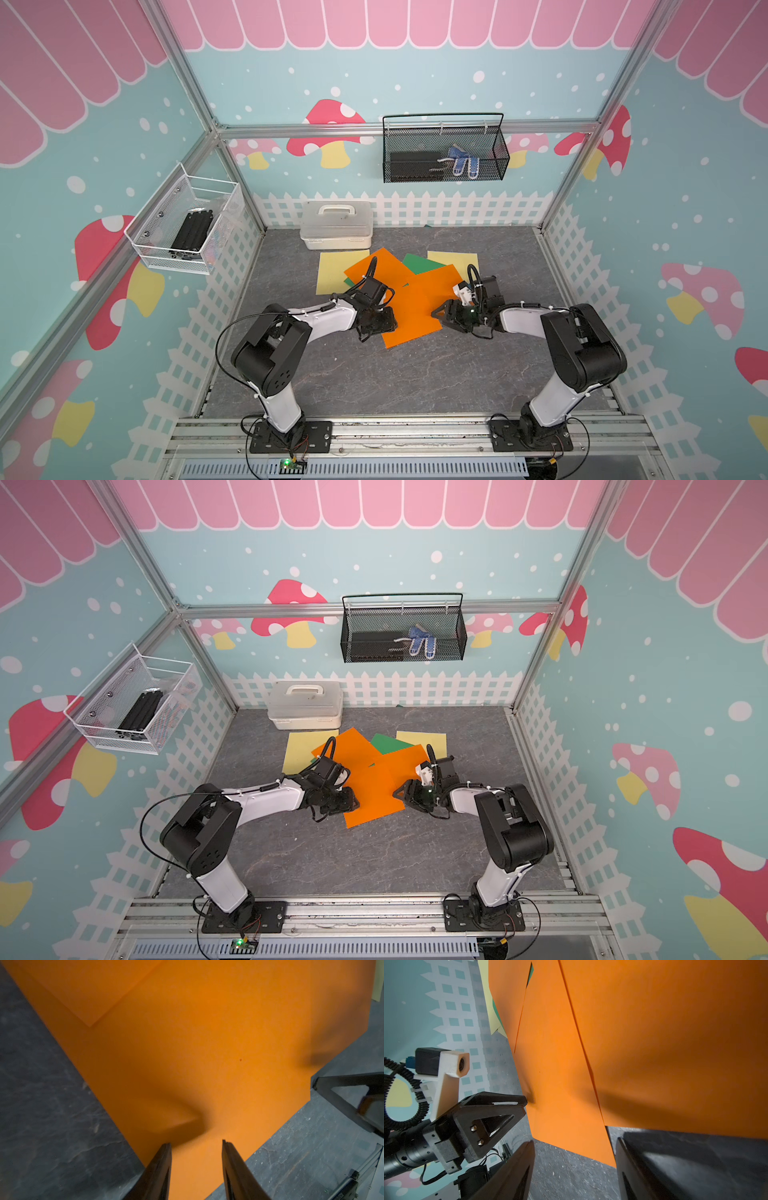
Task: Sort the scattered colored papers by color
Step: Pick up the colored paper from the center of the board.
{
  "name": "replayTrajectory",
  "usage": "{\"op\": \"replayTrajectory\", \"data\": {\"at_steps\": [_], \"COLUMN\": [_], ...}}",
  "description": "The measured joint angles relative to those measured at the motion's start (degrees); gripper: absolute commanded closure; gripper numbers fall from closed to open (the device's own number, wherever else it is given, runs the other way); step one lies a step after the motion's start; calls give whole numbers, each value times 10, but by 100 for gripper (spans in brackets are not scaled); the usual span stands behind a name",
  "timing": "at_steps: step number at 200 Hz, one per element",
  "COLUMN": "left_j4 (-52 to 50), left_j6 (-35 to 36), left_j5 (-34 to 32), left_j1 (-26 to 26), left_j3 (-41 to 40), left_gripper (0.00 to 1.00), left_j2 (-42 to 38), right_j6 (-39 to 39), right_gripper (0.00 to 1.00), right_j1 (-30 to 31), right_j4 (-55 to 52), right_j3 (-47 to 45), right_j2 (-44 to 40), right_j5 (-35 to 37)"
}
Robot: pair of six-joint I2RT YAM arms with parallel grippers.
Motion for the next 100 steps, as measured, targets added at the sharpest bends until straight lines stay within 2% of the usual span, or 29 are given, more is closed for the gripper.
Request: {"op": "replayTrajectory", "data": {"at_steps": [100], "left_j4": [9], "left_j6": [-2], "left_j5": [0], "left_j1": [-9], "left_j3": [10], "left_gripper": [57], "left_j2": [11], "right_j6": [24], "right_gripper": [41], "right_j1": [0], "right_j4": [32], "right_j3": [-5], "right_j2": [12], "right_j5": [-16]}}
